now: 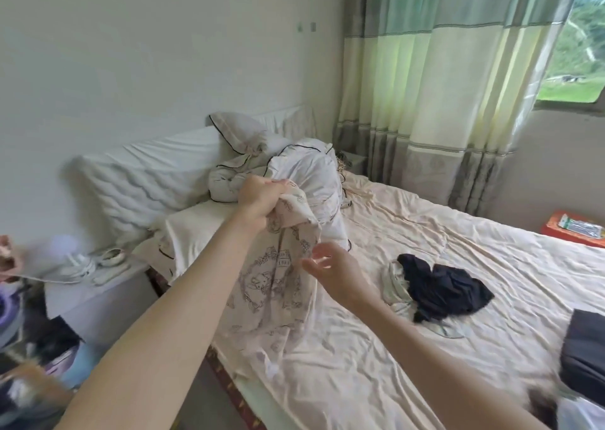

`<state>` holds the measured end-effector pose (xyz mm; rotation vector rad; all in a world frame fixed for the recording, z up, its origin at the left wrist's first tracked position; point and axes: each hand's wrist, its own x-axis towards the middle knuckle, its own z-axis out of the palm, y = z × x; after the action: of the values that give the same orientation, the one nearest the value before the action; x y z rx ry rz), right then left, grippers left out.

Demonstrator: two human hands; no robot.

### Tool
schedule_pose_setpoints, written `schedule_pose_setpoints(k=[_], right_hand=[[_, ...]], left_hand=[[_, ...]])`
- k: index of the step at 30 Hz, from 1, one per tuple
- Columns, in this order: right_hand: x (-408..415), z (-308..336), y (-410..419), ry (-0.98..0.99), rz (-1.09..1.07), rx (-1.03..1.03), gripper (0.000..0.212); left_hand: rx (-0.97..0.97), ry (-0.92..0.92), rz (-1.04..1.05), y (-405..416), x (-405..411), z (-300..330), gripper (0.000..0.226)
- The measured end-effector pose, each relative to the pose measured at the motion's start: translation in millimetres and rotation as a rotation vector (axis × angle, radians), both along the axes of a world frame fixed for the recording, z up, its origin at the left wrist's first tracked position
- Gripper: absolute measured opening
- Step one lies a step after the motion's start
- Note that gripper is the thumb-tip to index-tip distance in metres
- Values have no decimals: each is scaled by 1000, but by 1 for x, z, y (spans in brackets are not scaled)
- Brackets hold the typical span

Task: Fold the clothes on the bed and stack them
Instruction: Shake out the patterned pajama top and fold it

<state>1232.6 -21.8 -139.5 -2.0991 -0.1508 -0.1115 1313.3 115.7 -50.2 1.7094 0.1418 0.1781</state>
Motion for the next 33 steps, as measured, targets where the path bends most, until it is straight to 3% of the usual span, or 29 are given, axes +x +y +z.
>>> schedule_pose_setpoints(k=[2, 6, 12, 15, 18, 22, 26, 28, 31, 33], right_hand=[[23, -5, 21, 44, -22, 78, 18], [67, 7, 64, 115, -30, 256, 15], [152, 57, 145, -46, -88, 132, 16], [177, 65, 178, -49, -74, 48, 15], [193, 69, 202, -35, -33, -53, 23], [212, 80, 210, -1, -30, 82, 20], [227, 93, 208, -13, -41, 218, 14], [231, 96, 199, -12, -67, 313, 12], [227, 84, 173, 45, -86, 476, 18], [218, 62, 158, 48, -126, 366, 22]], left_hand=[[-30, -16, 23, 34, 10, 3, 11], [-76, 5, 53, 114, 30, 7, 10], [134, -80, 117, 218, 64, -6, 10], [329, -142, -71, 225, 65, -20, 6], [416, -186, -211, 217, 57, -41, 18], [393, -120, -288, 199, 47, -72, 40], [425, -101, -134, 190, 55, -85, 15], [443, -103, -94, 192, 65, -76, 16], [298, -76, -87, 190, 88, -47, 11], [148, -14, -54, 185, 104, -29, 17]])
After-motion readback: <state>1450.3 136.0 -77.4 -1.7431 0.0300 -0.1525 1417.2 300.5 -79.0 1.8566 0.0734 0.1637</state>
